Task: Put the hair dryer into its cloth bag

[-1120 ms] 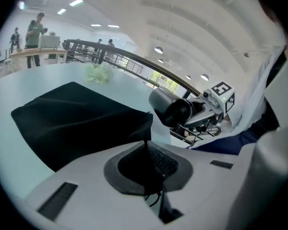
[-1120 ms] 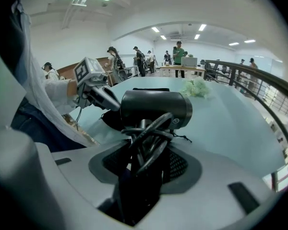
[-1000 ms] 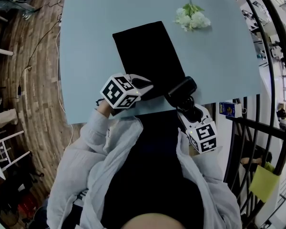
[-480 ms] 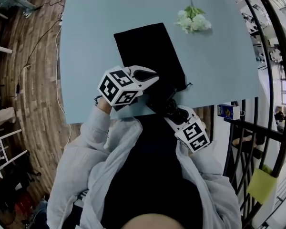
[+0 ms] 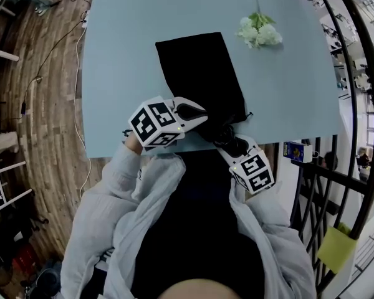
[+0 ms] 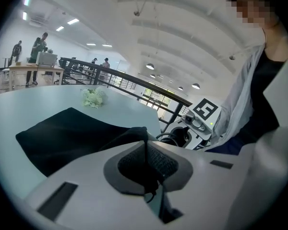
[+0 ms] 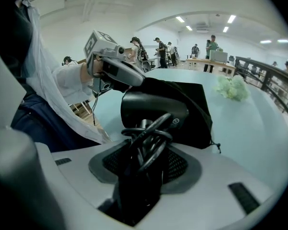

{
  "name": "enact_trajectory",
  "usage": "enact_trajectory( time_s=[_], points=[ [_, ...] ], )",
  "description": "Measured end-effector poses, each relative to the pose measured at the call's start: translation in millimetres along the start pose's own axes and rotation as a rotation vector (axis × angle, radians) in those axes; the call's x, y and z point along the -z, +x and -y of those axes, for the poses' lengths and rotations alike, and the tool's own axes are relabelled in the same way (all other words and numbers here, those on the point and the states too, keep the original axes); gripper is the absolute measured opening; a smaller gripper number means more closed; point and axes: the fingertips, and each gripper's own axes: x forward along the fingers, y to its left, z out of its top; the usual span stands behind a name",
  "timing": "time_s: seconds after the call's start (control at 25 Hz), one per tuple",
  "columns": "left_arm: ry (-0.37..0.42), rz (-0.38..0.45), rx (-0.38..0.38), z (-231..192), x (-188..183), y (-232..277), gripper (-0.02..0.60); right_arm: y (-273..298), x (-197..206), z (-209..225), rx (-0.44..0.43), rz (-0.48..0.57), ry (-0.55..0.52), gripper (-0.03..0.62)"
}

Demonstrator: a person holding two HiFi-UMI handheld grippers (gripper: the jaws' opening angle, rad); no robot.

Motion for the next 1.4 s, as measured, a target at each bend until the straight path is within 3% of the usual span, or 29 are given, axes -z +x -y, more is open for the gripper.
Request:
enact_trajectory(
  time_s=[0.72, 1.04, 1.28, 1.4],
  points=[
    [0.011, 0.044, -0.019, 23.6, -3.9, -7.2, 0.031, 41.1, -42.8, 27.7, 0.069, 0.027, 0.102, 0.196],
    [0.023, 0.005, -0.002, 38.8, 1.6, -5.8, 0.031, 54.7, -63.2, 31.4, 0.057, 0.099, 0.247, 0.196],
    [0.051, -0.076, 0.017, 47.5, 16.2, -6.5, 0.031, 58.9, -80.0, 37.0, 0.043, 0.178, 0.371, 0.196],
    [0.051, -0.127, 0.011, 47.7, 25.1, -12.0, 0.031, 56.2, -91.9, 41.0, 0.010, 0.258, 0.505, 0.196]
  ],
)
